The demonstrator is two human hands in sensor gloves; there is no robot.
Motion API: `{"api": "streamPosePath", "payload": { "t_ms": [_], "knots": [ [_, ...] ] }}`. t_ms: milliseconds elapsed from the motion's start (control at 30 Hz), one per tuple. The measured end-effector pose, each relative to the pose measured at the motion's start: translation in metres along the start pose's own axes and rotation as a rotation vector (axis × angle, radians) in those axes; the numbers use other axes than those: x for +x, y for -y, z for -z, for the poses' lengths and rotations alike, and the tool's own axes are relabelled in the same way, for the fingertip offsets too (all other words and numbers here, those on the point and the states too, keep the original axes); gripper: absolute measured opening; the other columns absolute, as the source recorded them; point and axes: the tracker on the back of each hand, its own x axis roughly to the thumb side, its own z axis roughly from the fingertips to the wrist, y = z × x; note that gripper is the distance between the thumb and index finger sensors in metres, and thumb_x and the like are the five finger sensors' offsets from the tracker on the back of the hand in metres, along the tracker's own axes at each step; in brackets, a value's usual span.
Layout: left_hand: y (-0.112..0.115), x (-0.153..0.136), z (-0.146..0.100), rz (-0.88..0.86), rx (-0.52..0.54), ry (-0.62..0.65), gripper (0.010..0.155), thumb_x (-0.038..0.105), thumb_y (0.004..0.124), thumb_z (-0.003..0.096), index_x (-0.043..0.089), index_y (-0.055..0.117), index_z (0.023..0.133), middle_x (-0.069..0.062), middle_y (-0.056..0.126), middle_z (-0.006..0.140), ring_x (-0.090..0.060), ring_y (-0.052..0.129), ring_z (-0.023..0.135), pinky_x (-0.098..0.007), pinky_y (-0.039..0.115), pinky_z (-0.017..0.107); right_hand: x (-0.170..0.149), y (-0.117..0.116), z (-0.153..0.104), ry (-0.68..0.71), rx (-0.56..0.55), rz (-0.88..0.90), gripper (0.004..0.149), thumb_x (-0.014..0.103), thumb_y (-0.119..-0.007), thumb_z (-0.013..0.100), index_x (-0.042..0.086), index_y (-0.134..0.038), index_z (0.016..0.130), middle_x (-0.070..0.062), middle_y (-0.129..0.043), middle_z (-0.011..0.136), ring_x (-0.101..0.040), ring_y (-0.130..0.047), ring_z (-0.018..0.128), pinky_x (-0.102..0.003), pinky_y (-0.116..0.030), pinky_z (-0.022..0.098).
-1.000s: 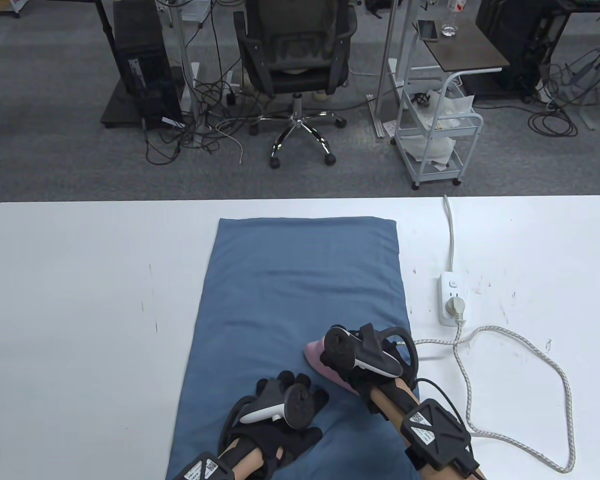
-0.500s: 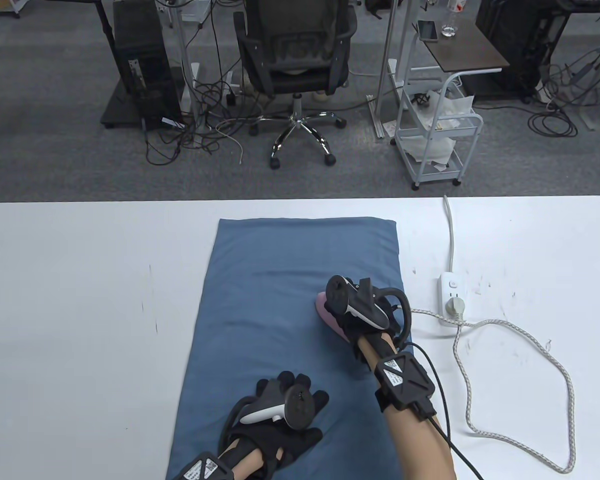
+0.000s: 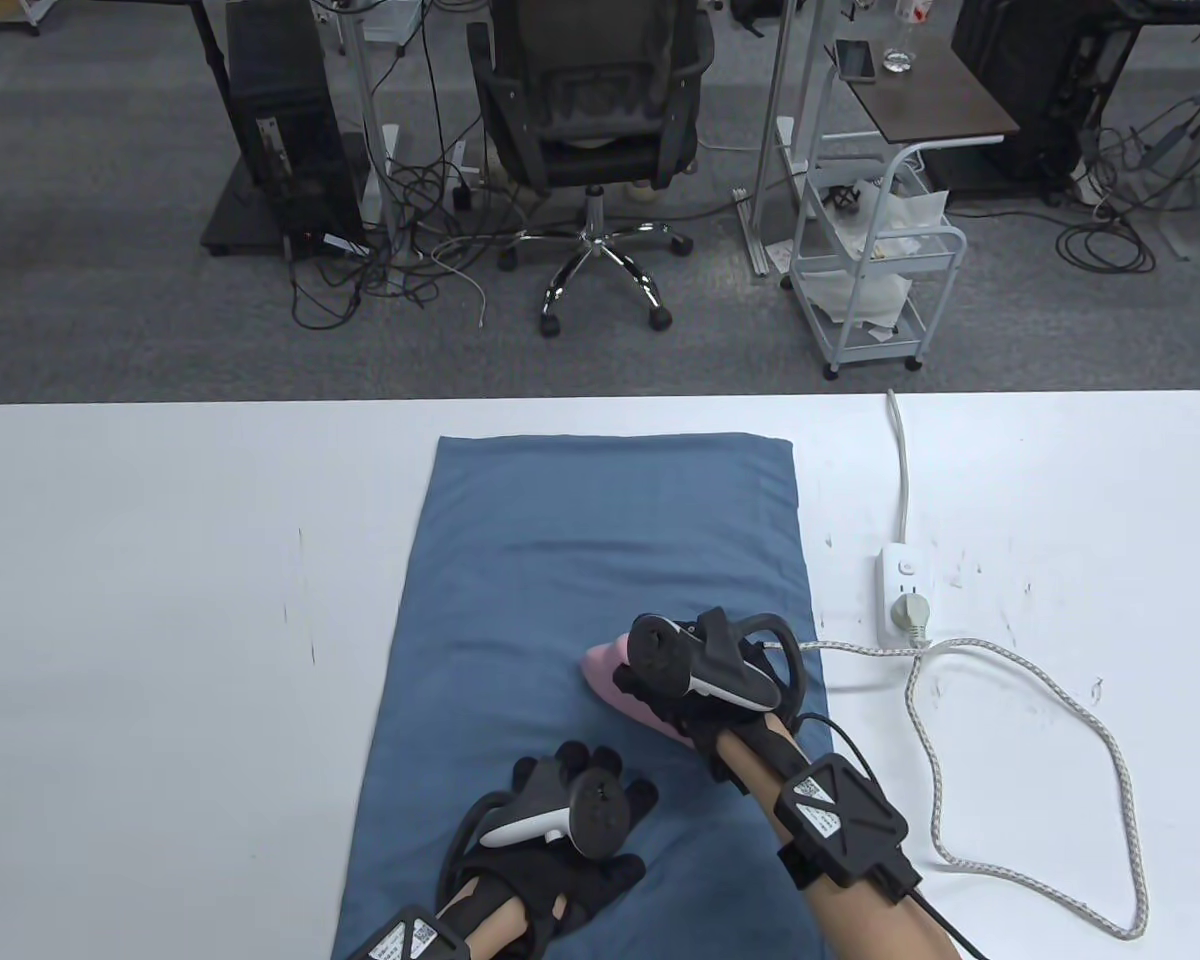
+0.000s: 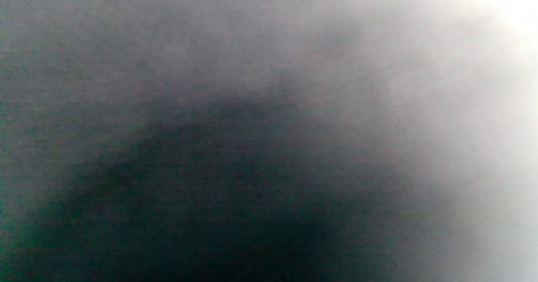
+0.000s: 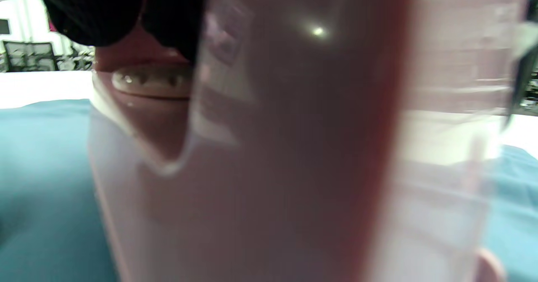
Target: Iron pillowcase with electric iron on table
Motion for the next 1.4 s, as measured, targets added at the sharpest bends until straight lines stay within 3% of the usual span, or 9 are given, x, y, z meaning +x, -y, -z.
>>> {"api": "streamPosePath", "payload": {
  "t_ms": [100,200,400,533,667,800,933,1133,1400],
  "knots": [
    [0.000,0.000,0.000,-0.001,0.000,0.000,0.072,0.063,0.038,0.0490,0.047,-0.014,0.097,0.003,-0.034,0.099,-0.032,-0.035,0.090,-0.065,-0.015,0.061,0.005,-0.008,0.001,0.025,0.040,-0.001,0.061,0.055,-0.075,0.043,0.016,-0.075,0.090,0.008,-0.094,0.046,-0.009,-0.096,0.029,-0.037,-0.091,0.039],
    [0.000,0.000,0.000,-0.001,-0.002,0.000,0.072,0.063,0.038,0.0488,0.047,-0.014,0.097,0.003,-0.034,0.099,-0.031,-0.035,0.090,-0.065,-0.015,0.060,0.004,-0.010,0.011,0.010,0.004,-0.010,0.061,0.056,-0.074,0.043,0.016,-0.075,0.089,0.009,-0.094,0.045,-0.008,-0.096,0.028,-0.037,-0.092,0.038],
    [0.000,-0.001,0.001,0.000,-0.002,0.000,0.072,0.063,0.037,0.0489,0.047,-0.014,0.097,0.003,-0.034,0.099,-0.032,-0.035,0.090,-0.065,-0.015,0.061,-0.029,-0.013,0.062,-0.197,-0.003,0.020,0.060,0.056,-0.075,0.044,0.015,-0.076,0.088,0.008,-0.093,0.045,-0.009,-0.095,0.028,-0.037,-0.091,0.039],
    [0.000,-0.001,0.001,0.000,-0.001,0.000,0.072,0.063,0.037,0.0488,0.047,-0.014,0.097,0.003,-0.034,0.099,-0.031,-0.035,0.090,-0.065,-0.015,0.061,-0.036,-0.013,0.077,-0.265,-0.003,0.021,0.060,0.056,-0.075,0.044,0.016,-0.076,0.087,0.009,-0.093,0.045,-0.007,-0.095,0.027,-0.036,-0.091,0.038],
    [0.000,0.000,0.001,0.001,-0.001,-0.001,0.072,0.063,0.037,0.0487,0.047,-0.014,0.097,0.004,-0.034,0.099,-0.032,-0.035,0.091,-0.065,-0.015,0.061,-0.034,-0.008,0.072,-0.243,-0.008,0.048,0.060,0.057,-0.076,0.042,0.016,-0.078,0.087,0.011,-0.095,0.044,-0.004,-0.096,0.023,-0.032,-0.094,0.034],
    [0.000,-0.001,0.001,0.001,-0.001,-0.001,0.072,0.063,0.037,0.0488,0.047,-0.014,0.097,0.003,-0.034,0.099,-0.031,-0.035,0.091,-0.065,-0.015,0.061,-0.017,-0.002,0.047,-0.131,-0.061,0.159,0.060,0.055,-0.077,0.042,0.015,-0.077,0.087,0.009,-0.096,0.044,-0.006,-0.096,0.023,-0.034,-0.094,0.034],
    [0.000,-0.001,0.001,0.002,-0.001,-0.001,0.072,0.063,0.037,0.0489,0.047,-0.014,0.097,0.003,-0.034,0.099,-0.031,-0.035,0.091,-0.065,-0.015,0.061,0.007,0.000,0.026,0.015,-0.026,0.054,0.061,0.055,-0.077,0.043,0.016,-0.077,0.088,0.009,-0.096,0.045,-0.006,-0.097,0.024,-0.034,-0.093,0.035],
    [0.000,-0.001,0.001,0.002,-0.003,-0.001,0.073,0.063,0.037,0.0488,0.047,-0.014,0.097,0.003,-0.034,0.099,-0.031,-0.035,0.090,-0.065,-0.015,0.061,0.024,-0.008,0.026,0.088,0.028,0.008,0.062,0.055,-0.076,0.043,0.015,-0.076,0.090,0.009,-0.095,0.045,-0.007,-0.096,0.025,-0.035,-0.093,0.036],
    [0.000,-0.001,0.001,0.002,-0.002,0.000,0.072,0.063,0.037,0.0488,0.047,-0.014,0.097,0.003,-0.034,0.099,-0.032,-0.035,0.090,-0.065,-0.015,0.061,0.005,-0.013,0.094,-0.142,-0.002,0.026,0.063,0.055,-0.075,0.044,0.015,-0.073,0.092,0.008,-0.093,0.045,-0.007,-0.094,0.026,-0.035,-0.092,0.036]
  ]
}}
